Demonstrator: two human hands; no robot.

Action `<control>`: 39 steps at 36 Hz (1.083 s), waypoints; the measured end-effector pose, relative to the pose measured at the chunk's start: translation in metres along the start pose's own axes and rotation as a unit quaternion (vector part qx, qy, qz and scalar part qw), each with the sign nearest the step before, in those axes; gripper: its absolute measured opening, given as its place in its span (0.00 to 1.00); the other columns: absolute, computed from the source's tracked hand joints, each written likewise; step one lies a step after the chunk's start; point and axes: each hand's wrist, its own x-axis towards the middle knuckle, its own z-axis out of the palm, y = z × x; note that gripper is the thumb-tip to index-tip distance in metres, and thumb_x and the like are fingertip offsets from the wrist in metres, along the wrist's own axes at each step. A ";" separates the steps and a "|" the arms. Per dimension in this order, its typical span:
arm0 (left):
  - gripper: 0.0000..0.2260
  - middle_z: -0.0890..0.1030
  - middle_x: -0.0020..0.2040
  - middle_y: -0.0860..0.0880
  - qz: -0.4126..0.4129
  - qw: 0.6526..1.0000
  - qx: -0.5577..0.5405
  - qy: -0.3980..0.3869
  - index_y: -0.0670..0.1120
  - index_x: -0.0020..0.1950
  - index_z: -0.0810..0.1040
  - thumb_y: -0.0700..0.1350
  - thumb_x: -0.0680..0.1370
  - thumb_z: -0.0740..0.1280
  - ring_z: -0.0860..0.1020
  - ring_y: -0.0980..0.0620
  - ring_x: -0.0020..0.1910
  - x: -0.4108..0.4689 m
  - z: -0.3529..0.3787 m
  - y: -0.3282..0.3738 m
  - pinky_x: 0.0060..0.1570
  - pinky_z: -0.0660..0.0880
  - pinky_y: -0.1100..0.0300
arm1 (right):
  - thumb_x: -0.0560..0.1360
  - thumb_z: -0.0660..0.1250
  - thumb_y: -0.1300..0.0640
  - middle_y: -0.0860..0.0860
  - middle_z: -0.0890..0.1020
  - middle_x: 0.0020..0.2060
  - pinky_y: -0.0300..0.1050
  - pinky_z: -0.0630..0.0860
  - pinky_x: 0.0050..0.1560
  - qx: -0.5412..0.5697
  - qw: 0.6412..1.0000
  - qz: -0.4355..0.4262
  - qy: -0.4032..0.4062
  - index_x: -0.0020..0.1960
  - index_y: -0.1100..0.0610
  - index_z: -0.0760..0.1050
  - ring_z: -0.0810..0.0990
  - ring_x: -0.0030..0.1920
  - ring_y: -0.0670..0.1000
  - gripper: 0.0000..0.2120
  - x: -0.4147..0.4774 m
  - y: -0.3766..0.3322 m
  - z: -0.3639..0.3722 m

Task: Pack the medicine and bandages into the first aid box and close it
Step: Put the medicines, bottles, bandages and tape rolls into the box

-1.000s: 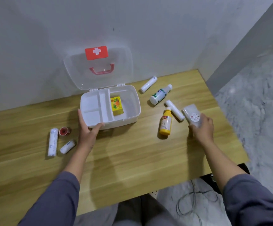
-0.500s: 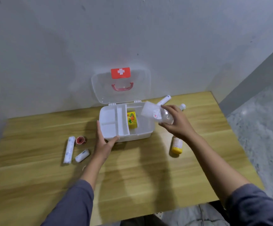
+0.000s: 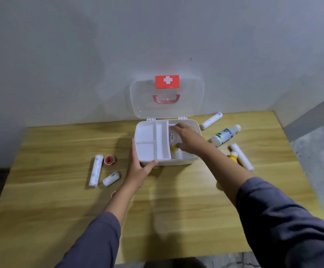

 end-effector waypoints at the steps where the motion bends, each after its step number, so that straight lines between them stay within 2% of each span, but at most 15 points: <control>1: 0.47 0.54 0.76 0.57 -0.002 1.000 0.003 0.000 0.58 0.75 0.43 0.50 0.67 0.72 0.56 0.59 0.72 0.000 0.000 -0.001 0.71 0.57 0.56 | 0.69 0.70 0.62 0.56 0.67 0.68 0.49 0.66 0.65 0.018 1.000 0.002 0.005 0.71 0.58 0.62 0.66 0.67 0.57 0.33 0.000 0.000 0.003; 4: 0.47 0.53 0.77 0.55 0.003 1.000 0.004 -0.003 0.59 0.75 0.42 0.50 0.68 0.72 0.55 0.57 0.74 0.000 -0.001 -0.001 0.72 0.57 0.52 | 0.70 0.69 0.63 0.56 0.66 0.69 0.46 0.65 0.65 0.081 0.995 0.021 0.045 0.71 0.58 0.62 0.67 0.68 0.57 0.32 -0.005 -0.001 0.008; 9: 0.44 0.51 0.77 0.55 0.019 1.000 0.004 0.000 0.57 0.75 0.42 0.44 0.72 0.72 0.53 0.58 0.74 0.000 0.000 -0.002 0.71 0.55 0.57 | 0.76 0.64 0.59 0.58 0.63 0.70 0.45 0.62 0.67 0.163 0.965 0.135 0.158 0.72 0.62 0.58 0.63 0.70 0.56 0.28 -0.022 -0.009 0.016; 12: 0.45 0.51 0.77 0.55 0.019 1.000 0.002 0.000 0.57 0.75 0.43 0.46 0.70 0.72 0.53 0.58 0.74 0.000 0.000 -0.002 0.71 0.55 0.56 | 0.77 0.62 0.55 0.61 0.66 0.69 0.47 0.66 0.63 0.193 0.950 0.213 0.122 0.72 0.64 0.56 0.67 0.67 0.58 0.28 -0.021 -0.012 0.021; 16: 0.45 0.51 0.77 0.56 0.017 1.000 0.000 -0.005 0.58 0.75 0.43 0.49 0.69 0.72 0.53 0.57 0.74 0.000 -0.001 -0.003 0.72 0.56 0.54 | 0.78 0.60 0.54 0.60 0.73 0.65 0.46 0.69 0.55 0.219 0.939 0.248 0.093 0.71 0.63 0.58 0.72 0.63 0.59 0.26 -0.010 -0.011 0.021; 20: 0.45 0.50 0.77 0.57 0.017 1.000 0.000 -0.003 0.58 0.75 0.43 0.48 0.70 0.72 0.52 0.58 0.75 0.000 -0.001 -0.004 0.73 0.54 0.52 | 0.78 0.60 0.52 0.56 0.67 0.71 0.48 0.67 0.64 0.280 0.923 0.253 0.074 0.74 0.58 0.55 0.68 0.69 0.57 0.28 -0.004 -0.010 0.023; 24: 0.45 0.50 0.77 0.56 0.021 1.000 -0.005 -0.002 0.58 0.75 0.43 0.48 0.69 0.71 0.51 0.58 0.75 0.000 -0.001 -0.003 0.74 0.54 0.51 | 0.78 0.61 0.51 0.53 0.66 0.72 0.47 0.65 0.66 0.318 0.912 0.250 0.075 0.74 0.56 0.57 0.66 0.70 0.55 0.28 -0.001 -0.014 0.026; 28: 0.44 0.50 0.77 0.56 0.025 1.000 -0.002 0.003 0.57 0.75 0.43 0.44 0.72 0.72 0.51 0.58 0.75 0.000 0.000 -0.003 0.73 0.54 0.53 | 0.77 0.62 0.51 0.52 0.67 0.72 0.48 0.66 0.68 0.329 0.908 0.245 0.088 0.73 0.56 0.60 0.67 0.70 0.55 0.27 0.002 -0.017 0.030; 33: 0.44 0.50 0.77 0.55 0.029 1.000 0.000 0.007 0.56 0.75 0.43 0.45 0.71 0.72 0.51 0.58 0.75 0.000 0.002 -0.002 0.73 0.53 0.56 | 0.76 0.64 0.51 0.54 0.73 0.67 0.51 0.71 0.64 0.332 0.904 0.249 0.098 0.72 0.55 0.63 0.73 0.65 0.56 0.27 0.002 -0.018 0.030; 37: 0.44 0.49 0.77 0.55 0.029 1.000 0.003 0.007 0.55 0.75 0.43 0.46 0.71 0.72 0.50 0.59 0.74 0.001 0.003 -0.002 0.73 0.53 0.56 | 0.75 0.65 0.53 0.56 0.74 0.65 0.48 0.71 0.61 0.296 0.918 0.248 0.092 0.71 0.58 0.63 0.73 0.63 0.56 0.27 -0.004 -0.018 0.027; 39: 0.44 0.49 0.77 0.55 0.034 0.999 0.010 0.009 0.54 0.76 0.43 0.44 0.72 0.72 0.50 0.60 0.74 0.001 0.003 -0.001 0.73 0.52 0.57 | 0.76 0.64 0.54 0.58 0.74 0.65 0.46 0.70 0.60 0.300 0.914 0.237 0.134 0.70 0.59 0.64 0.73 0.64 0.55 0.25 -0.009 -0.018 0.021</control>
